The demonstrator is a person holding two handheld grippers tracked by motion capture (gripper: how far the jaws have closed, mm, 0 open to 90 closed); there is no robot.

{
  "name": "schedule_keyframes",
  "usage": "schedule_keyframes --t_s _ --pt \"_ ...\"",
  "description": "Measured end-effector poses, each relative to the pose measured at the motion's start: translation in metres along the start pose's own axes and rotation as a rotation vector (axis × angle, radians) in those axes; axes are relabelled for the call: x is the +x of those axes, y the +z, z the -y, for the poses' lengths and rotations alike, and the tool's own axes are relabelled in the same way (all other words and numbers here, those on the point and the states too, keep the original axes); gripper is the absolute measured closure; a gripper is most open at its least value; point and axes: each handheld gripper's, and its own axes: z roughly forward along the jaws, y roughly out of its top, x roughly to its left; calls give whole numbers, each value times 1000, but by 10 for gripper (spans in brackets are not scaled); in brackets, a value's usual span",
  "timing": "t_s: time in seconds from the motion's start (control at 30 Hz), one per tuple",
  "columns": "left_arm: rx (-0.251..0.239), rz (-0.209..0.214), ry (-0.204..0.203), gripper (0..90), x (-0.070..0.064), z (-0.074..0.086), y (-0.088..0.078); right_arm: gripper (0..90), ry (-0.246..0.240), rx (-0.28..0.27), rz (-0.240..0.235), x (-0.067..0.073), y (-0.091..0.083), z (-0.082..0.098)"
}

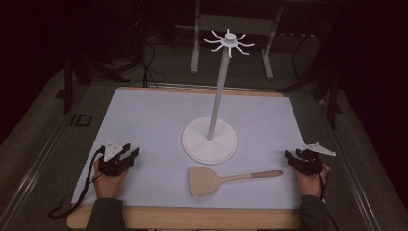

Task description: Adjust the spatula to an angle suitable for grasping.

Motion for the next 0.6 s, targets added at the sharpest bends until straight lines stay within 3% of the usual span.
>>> schedule_keyframes --t_s 0.07,0.13,0.27,0.3,0.47,0.53,0.6 --pt "-1 -1 -2 586 0 0 0 491 11 16 -28 0 -1 1" --pt "0 0 -3 586 0 0 0 482 14 17 -22 1 -3 1" --pt "3 5 -7 573 1 0 0 487 30 -6 -40 2 -11 -4" --pt "0 0 -6 573 0 0 0 512 39 -19 -81 5 -18 -9" --pt "0 0 -7 573 0 0 0 611 -26 21 -123 18 -25 -11" --pt "1 0 -7 573 0 0 0 646 -28 21 -128 20 -27 -10" --pt "0 -2 -6 570 0 0 0 784 -59 34 -182 26 -33 -8"
